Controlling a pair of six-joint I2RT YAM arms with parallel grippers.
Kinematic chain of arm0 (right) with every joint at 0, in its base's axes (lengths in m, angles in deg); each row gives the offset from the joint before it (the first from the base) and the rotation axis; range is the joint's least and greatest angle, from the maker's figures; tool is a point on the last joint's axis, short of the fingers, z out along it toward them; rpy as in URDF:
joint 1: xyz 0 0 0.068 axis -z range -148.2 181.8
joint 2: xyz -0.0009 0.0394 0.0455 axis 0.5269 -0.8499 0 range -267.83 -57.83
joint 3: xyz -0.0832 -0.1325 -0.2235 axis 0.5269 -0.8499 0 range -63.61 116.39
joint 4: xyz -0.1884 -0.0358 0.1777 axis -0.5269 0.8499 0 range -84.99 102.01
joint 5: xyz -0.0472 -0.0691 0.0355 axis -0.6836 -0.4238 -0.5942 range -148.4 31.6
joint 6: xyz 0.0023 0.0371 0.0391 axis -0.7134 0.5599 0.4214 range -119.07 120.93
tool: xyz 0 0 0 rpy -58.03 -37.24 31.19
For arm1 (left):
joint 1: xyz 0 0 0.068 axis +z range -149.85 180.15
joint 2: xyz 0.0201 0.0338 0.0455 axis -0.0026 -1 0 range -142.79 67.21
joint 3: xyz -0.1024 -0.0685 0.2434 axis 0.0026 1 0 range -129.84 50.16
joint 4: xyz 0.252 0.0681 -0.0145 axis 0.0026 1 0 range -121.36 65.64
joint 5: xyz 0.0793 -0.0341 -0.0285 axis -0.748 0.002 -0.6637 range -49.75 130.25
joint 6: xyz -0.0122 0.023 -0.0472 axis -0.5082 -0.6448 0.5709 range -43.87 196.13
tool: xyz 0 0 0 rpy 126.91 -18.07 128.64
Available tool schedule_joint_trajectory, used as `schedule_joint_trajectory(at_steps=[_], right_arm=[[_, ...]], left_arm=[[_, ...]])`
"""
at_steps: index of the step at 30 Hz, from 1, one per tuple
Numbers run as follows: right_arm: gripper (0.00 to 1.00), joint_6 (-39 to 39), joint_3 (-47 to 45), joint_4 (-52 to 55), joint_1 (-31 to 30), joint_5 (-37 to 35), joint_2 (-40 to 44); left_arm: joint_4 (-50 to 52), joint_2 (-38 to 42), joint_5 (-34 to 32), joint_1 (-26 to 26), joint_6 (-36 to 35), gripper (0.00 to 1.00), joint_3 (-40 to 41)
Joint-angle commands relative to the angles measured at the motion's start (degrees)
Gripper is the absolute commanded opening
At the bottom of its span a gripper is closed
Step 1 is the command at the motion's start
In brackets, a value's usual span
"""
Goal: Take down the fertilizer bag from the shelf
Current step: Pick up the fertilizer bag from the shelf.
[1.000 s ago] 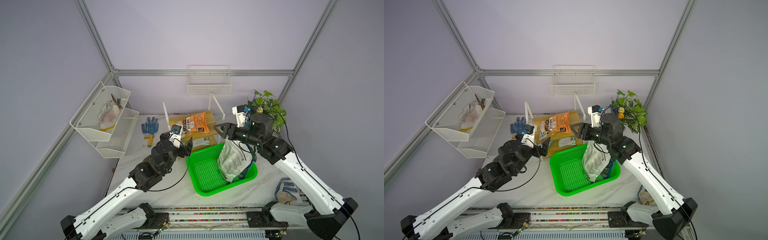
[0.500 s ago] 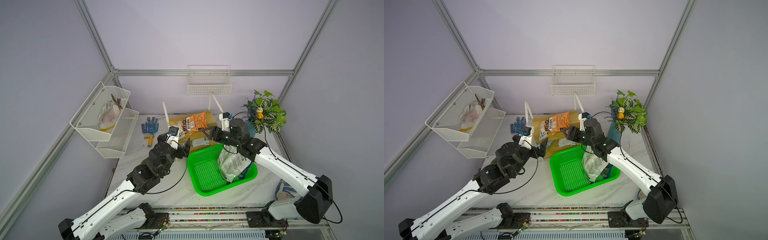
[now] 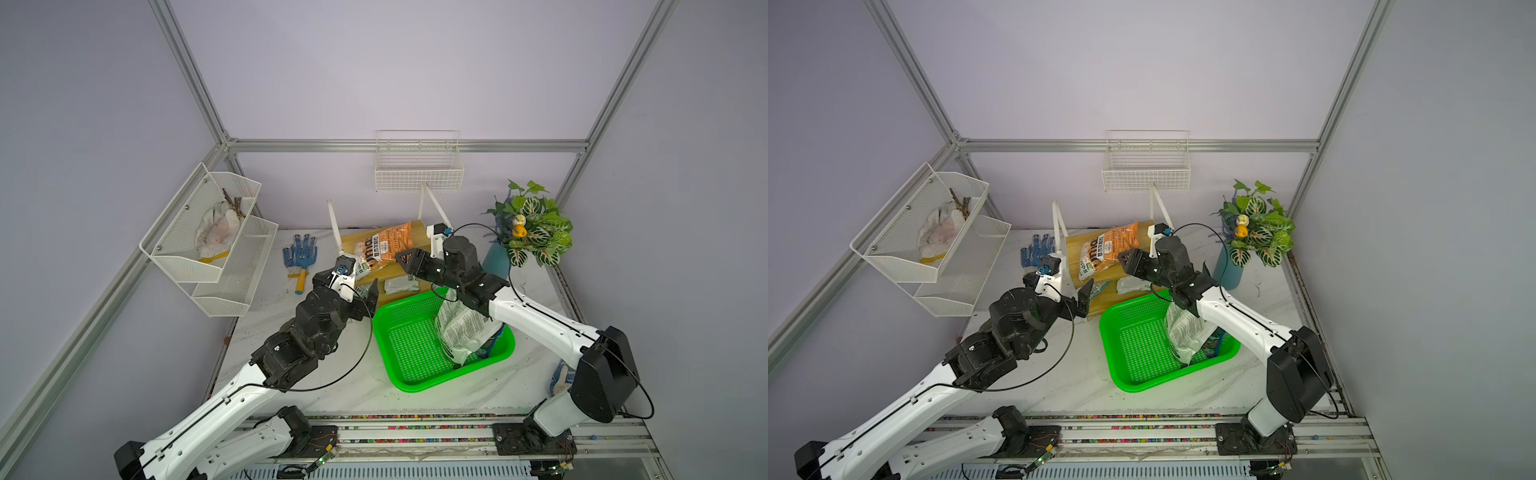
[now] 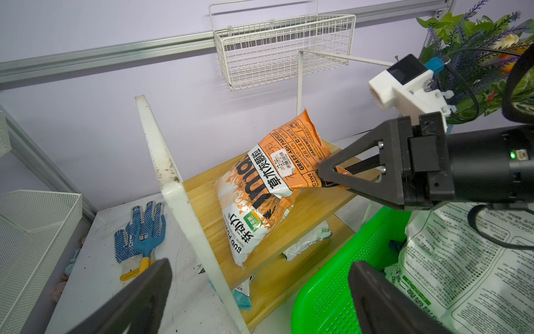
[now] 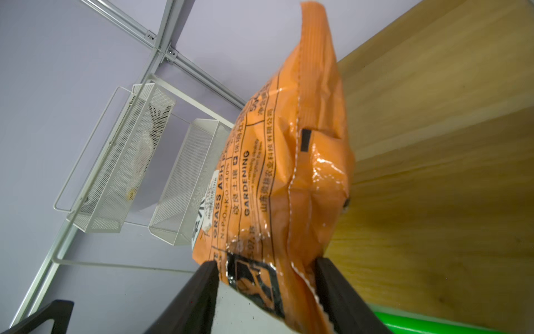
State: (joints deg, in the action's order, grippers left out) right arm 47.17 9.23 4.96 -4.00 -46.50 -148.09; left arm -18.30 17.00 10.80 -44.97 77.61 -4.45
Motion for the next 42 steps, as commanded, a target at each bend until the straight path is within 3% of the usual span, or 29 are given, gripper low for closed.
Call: schedule_joint_trajectory(at_steps=[1,5,9,24,32,42], right_arm=[[0.39,0.4,0.8,-3.0,-0.1,0.1,0.6],[0.14,-0.2,0.8,-3.0,-0.2,0.4,1.1],[0.0,-0.6,1.2,-3.3,-0.1,1.3,1.5],[0.0,-8.9,12.4,1.0,-0.1,10.1,6.4],[0.0,-14.4,18.4,10.6,-0.2,15.0,8.7],[0.0,-21.5,16.3,22.1,-0.2,13.8,16.8]], left_arm=[[0.7,0.7,-1.0,-0.3,0.2,1.0,3.0],[0.8,0.8,-1.0,-0.3,0.3,1.0,3.1],[0.8,0.7,-0.9,-0.3,0.5,1.0,3.1],[1.0,0.4,-0.6,-0.3,0.8,1.0,2.8],[1.1,0.3,-0.4,-0.3,1.4,1.0,2.4],[0.7,-1.0,0.5,-0.3,1.7,1.0,1.7]])
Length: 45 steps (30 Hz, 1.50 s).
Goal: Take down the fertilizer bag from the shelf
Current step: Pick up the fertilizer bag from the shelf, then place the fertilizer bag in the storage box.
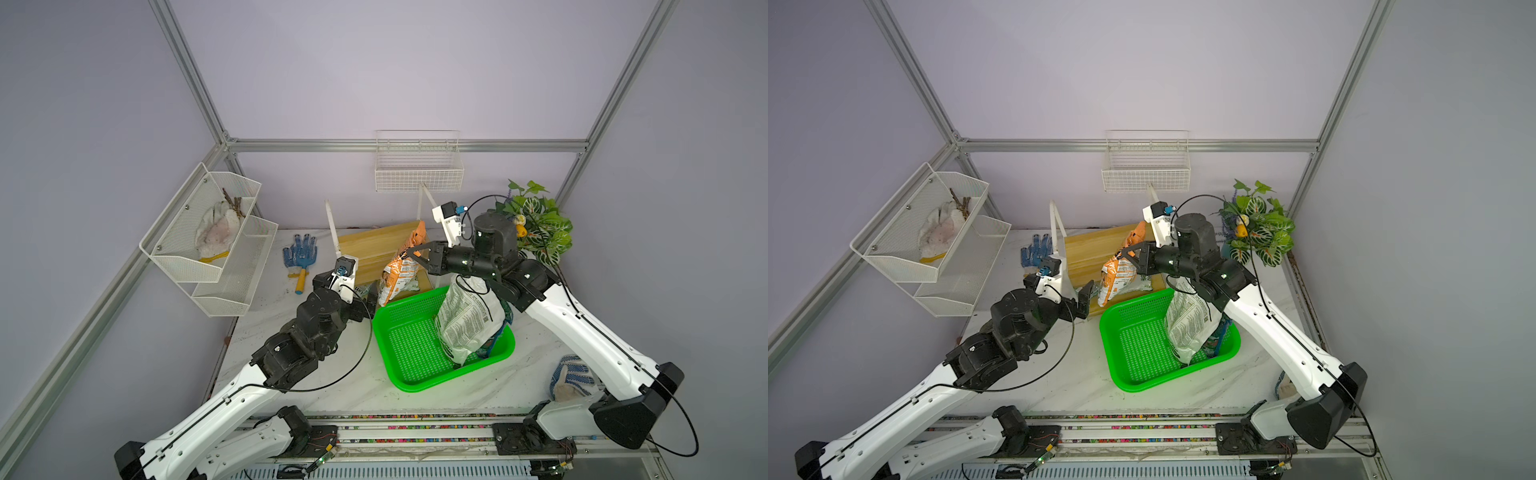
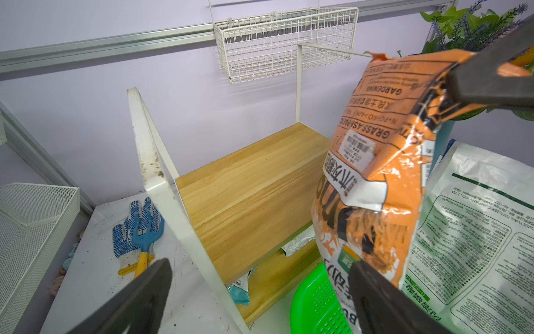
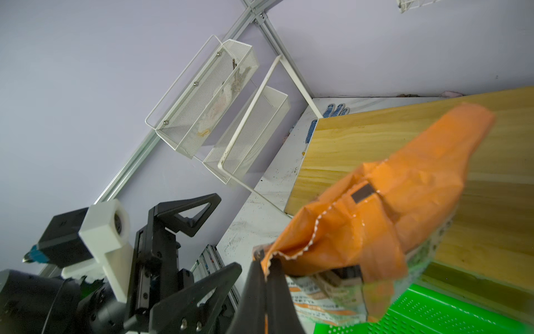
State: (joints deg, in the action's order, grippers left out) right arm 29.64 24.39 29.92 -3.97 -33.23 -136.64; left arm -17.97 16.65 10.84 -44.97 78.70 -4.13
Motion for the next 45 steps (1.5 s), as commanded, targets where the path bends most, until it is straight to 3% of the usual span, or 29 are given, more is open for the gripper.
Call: schedule_joint_trajectory(at_steps=[1,19,34,45], right_arm=[[0.0,-4.5,0.6,-2.0,-0.2,0.4,6.2],[0.0,-12.3,-13.2,9.1,-0.1,-2.3,11.2],[0.0,-17.8,-23.5,13.6,0.6,-21.3,6.1],[0.0,-15.5,-28.5,14.0,0.8,-20.4,4.0]], left_arm=[[0.3,-1.0,0.6,-0.3,0.6,1.0,1.3],[-0.4,-4.4,2.8,-0.3,1.2,1.0,-1.2],[1.4,-7.1,4.0,-0.3,2.3,1.0,-4.2],[3.1,-7.2,2.1,-0.3,2.8,1.0,-6.4]])
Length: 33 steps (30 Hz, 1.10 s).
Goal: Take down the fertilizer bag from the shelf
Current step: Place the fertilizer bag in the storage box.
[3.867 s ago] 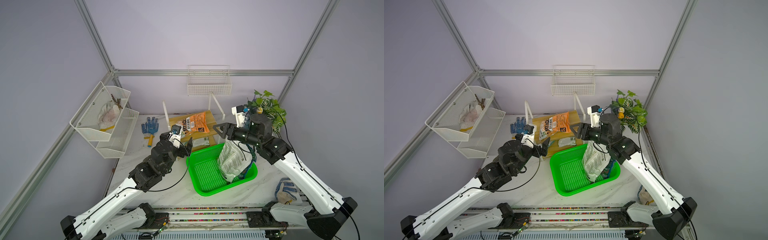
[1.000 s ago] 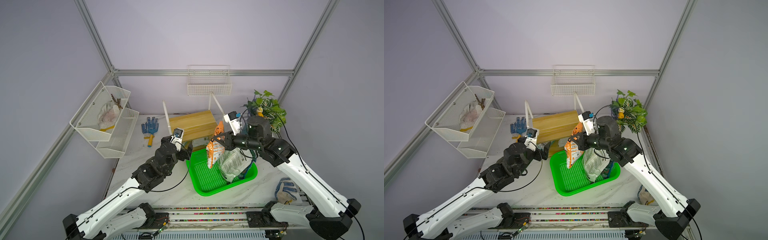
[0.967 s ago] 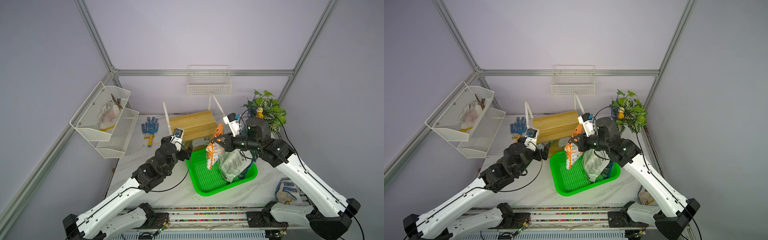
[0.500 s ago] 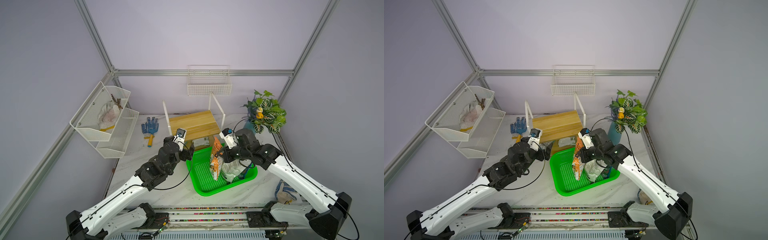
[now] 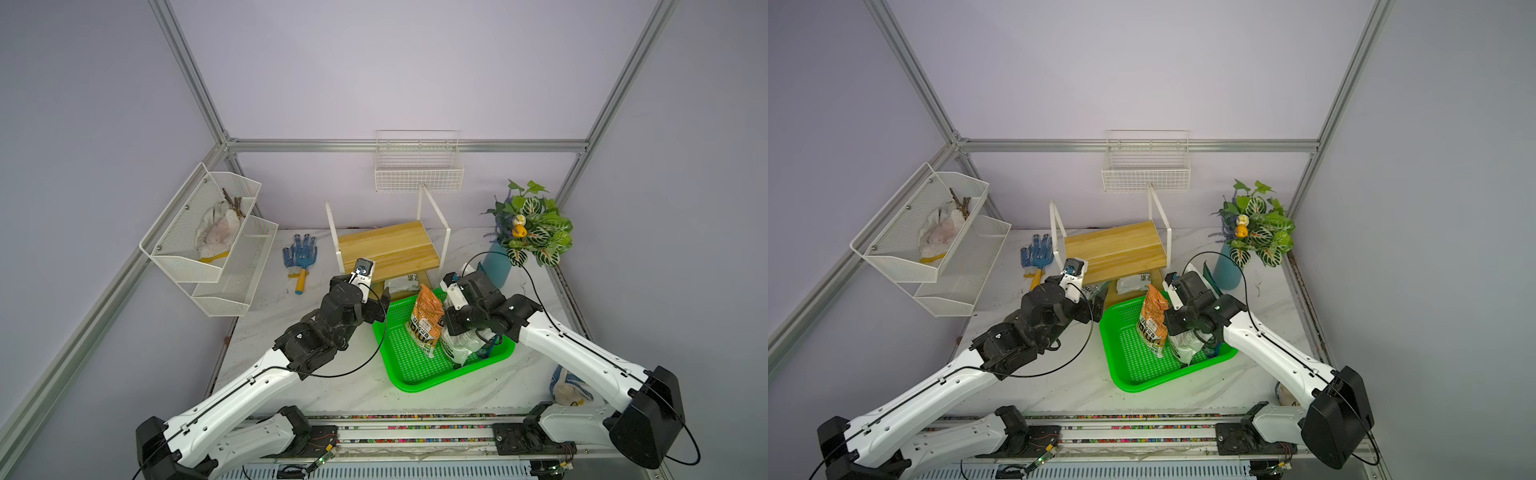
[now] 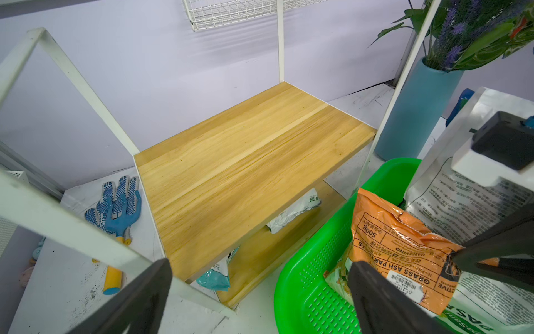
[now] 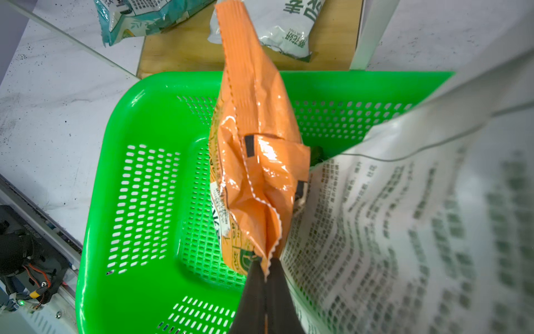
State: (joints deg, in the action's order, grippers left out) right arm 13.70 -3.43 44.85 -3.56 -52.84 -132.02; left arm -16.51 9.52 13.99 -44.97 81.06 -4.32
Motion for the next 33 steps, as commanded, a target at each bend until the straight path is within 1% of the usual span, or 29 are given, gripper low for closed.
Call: schedule_joint_trajectory(at_steps=[1,2,3,6,7,8,10,12,14,15,17,20,23,29,33], right_arm=[[0.0,0.4,0.2,-0.4,0.4,-0.8,-0.4],[0.02,0.3,1.0,-0.1,0.3,-0.7,-0.1],[0.09,0.1,1.9,0.4,0.3,-0.5,0.1],[0.33,-0.1,5.6,1.3,0.3,0.2,1.3],[0.44,-0.1,6.7,1.4,0.3,0.5,1.9],[0.52,-0.1,7.7,1.1,0.3,1.0,2.5],[0.59,0.2,9.6,0.6,0.3,1.2,3.6],[0.61,0.7,11.6,0.4,0.3,1.1,4.4],[0.62,1.3,13.6,0.1,0.3,1.0,5.1],[0.62,1.5,14.3,0.0,0.4,1.0,5.3],[0.63,1.9,15.3,-0.5,0.3,1.1,5.9],[0.63,2.2,15.7,-1.0,0.3,1.0,6.8],[0.64,2.3,15.0,-1.1,0.3,0.6,7.8],[0.64,2.5,12.7,-1.4,0.3,0.2,8.9],[0.64,2.6,11.2,-2.3,0.3,0.4,9.2]], left_arm=[[1.6,0.2,-1.6,-0.3,0.4,1.0,-6.3],[1.5,0.4,-2.5,-0.3,0.7,1.0,-6.3],[1.5,0.8,-3.5,-0.3,1.0,1.0,-6.3],[0.9,2.1,-8.0,-0.2,2.4,1.0,-6.1],[0.8,2.7,-9.3,-0.1,2.7,1.0,-6.0],[0.6,3.3,-10.2,0.0,3.1,1.0,-5.8],[0.2,4.3,-10.5,0.8,3.1,1.0,-5.4],[0.9,4.7,-10.5,2.6,3.5,1.0,-5.4],[2.7,4.6,-9.9,5.9,5.7,1.0,-5.7],[3.3,4.5,-8.8,8.0,7.0,1.0,-5.6],[3.6,4.4,-4.4,13.2,10.6,1.0,-4.8],[0.8,4.1,-0.6,17.6,12.5,1.0,-2.4],[-2.9,3.2,0.0,18.3,11.9,1.0,-0.5],[-5.6,-1.0,1.4,18.5,11.9,1.0,-0.2],[-9.0,-3.2,-0.5,18.7,11.6,1.0,0.8]])
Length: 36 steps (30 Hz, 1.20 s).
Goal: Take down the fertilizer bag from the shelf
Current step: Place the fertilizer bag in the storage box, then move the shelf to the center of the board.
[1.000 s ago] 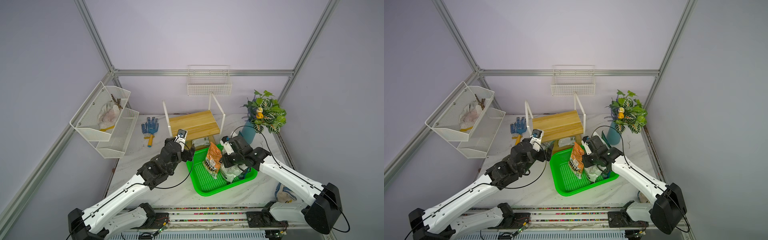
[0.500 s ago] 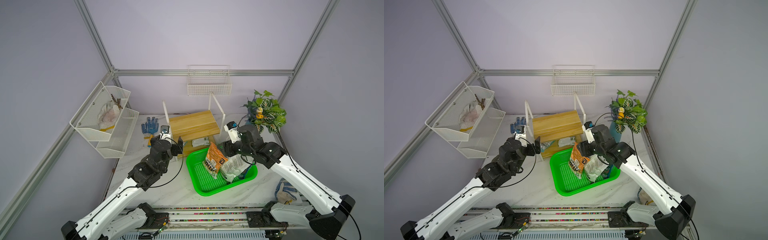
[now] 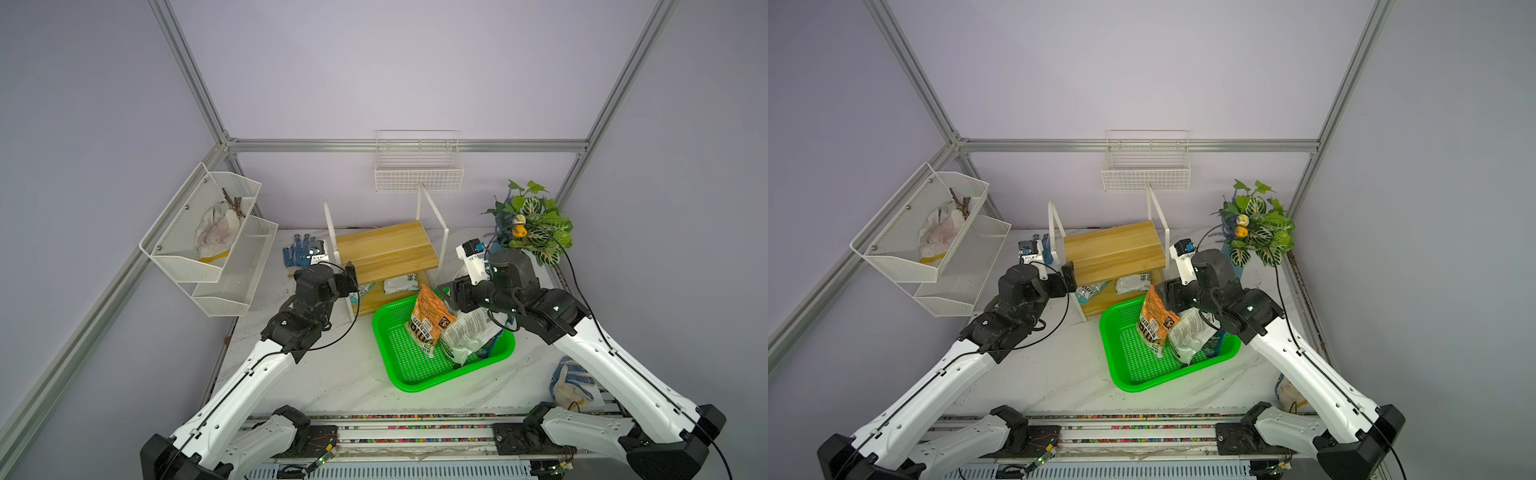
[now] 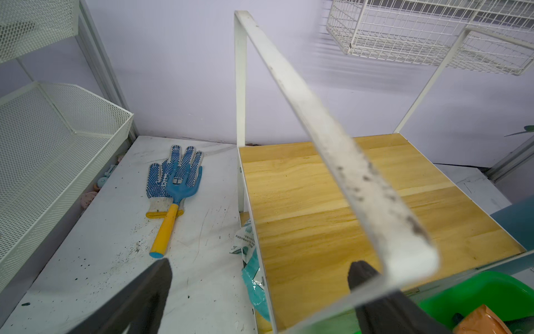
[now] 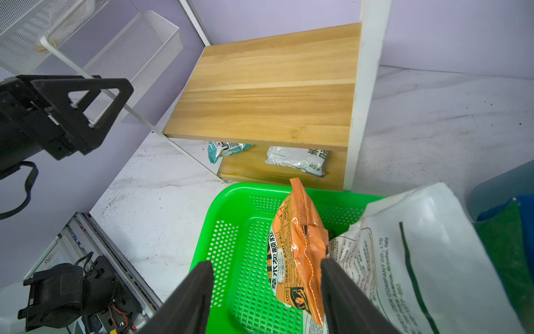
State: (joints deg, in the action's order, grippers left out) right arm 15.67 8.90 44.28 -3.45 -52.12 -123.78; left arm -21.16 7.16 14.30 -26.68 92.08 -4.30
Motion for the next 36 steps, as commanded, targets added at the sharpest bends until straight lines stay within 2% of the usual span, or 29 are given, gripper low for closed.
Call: schedule_joint_trajectory(at_steps=[1,7,14,28,36], right_arm=[[0.64,0.6,-1.3,-1.8,0.2,-0.3,1.1],[0.64,0.1,-2.4,-2.3,0.2,-0.4,1.1],[0.64,0.0,-4.0,-3.4,0.2,0.0,1.1],[0.64,-0.2,-5.7,-5.0,0.2,0.3,0.1],[0.64,0.0,-6.3,-5.2,0.2,0.1,-0.1]], left_arm=[[-5.0,-1.2,-1.0,0.5,0.3,1.0,0.8],[-8.5,-3.9,-3.5,1.8,-2.4,1.0,0.2],[-10.3,-8.0,-3.0,6.7,-8.2,1.0,-2.5],[-10.4,-15.7,-0.7,16.2,-14.8,1.0,-11.8],[-8.4,-22.4,2.1,21.4,-12.2,1.0,-17.8]])
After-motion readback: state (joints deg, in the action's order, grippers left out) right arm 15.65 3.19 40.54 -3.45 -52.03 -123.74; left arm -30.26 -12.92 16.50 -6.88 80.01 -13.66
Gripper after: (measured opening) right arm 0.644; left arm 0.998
